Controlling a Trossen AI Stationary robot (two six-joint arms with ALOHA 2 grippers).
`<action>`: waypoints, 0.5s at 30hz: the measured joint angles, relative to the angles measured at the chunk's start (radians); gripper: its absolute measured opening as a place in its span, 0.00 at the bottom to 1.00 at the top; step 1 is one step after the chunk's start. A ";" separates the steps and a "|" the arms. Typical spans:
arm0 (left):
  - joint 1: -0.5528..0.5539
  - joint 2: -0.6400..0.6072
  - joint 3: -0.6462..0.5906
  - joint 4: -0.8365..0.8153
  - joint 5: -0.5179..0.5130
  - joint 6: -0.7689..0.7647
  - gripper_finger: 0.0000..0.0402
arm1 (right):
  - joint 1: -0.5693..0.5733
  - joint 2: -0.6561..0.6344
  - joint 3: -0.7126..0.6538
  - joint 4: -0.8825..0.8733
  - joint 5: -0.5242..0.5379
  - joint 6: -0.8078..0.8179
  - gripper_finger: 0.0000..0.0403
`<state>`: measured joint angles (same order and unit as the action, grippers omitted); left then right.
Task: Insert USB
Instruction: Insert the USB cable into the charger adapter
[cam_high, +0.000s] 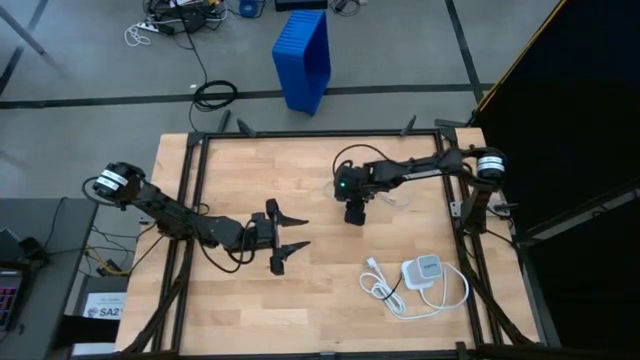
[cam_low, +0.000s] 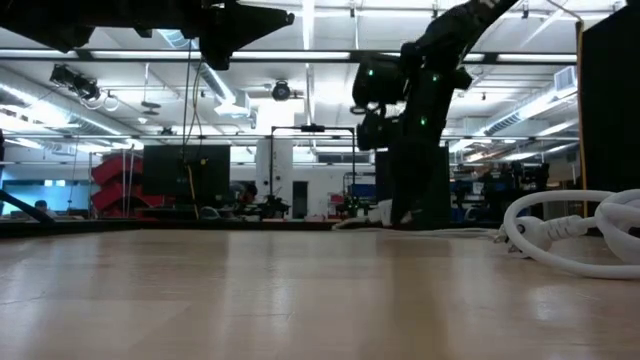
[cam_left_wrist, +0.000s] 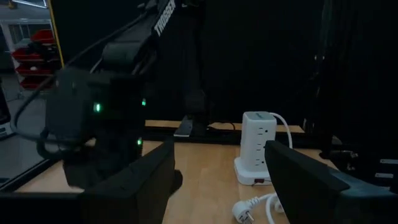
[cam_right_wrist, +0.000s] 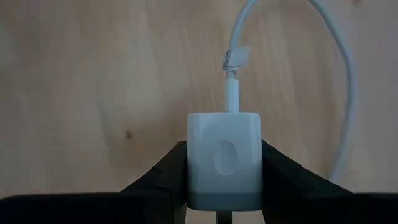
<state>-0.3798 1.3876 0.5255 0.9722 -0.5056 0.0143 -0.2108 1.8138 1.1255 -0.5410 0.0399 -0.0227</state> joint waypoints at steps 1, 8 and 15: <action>0.000 0.000 0.000 0.000 0.000 0.000 0.58 | -0.003 0.014 0.000 0.002 -0.002 0.004 0.28; 0.000 0.000 0.001 -0.010 0.000 -0.001 0.58 | -0.025 0.042 0.001 0.033 -0.007 0.022 0.32; 0.000 0.000 0.001 -0.025 0.000 -0.003 0.58 | -0.033 -0.016 0.048 -0.001 -0.007 0.034 0.78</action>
<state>-0.3798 1.3872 0.5266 0.9468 -0.5056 0.0109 -0.2440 1.7981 1.1736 -0.5418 0.0326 0.0112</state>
